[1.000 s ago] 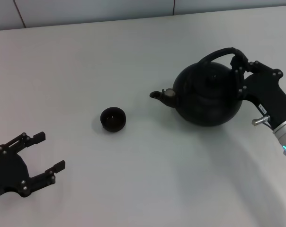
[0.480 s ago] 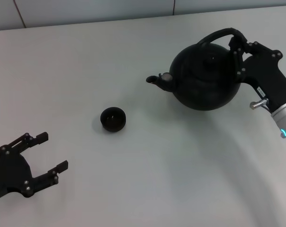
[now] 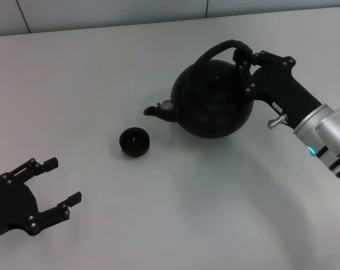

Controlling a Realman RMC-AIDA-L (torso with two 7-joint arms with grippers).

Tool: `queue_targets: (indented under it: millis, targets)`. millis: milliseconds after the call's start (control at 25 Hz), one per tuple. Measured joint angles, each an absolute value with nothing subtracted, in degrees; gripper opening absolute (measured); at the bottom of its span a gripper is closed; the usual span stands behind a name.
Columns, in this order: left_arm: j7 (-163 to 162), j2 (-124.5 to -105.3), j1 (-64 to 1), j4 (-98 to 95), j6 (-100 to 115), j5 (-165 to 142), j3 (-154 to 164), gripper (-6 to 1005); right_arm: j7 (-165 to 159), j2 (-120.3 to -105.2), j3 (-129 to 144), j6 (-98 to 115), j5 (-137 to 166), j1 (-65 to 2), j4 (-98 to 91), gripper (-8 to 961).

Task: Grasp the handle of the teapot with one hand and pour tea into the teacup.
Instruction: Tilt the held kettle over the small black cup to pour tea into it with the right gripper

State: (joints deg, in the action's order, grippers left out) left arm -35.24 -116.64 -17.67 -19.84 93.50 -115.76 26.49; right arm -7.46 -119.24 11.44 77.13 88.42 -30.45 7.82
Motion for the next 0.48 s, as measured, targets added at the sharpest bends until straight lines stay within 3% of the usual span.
queue_targets:
  millis: [480]
  targets:
    - [-35.2, -116.54, -17.8, -19.9, 93.7, -115.7, 26.3, 808, -8.5, -119.18, 11.4, 75.3, 89.6, -32.3, 6.7, 68]
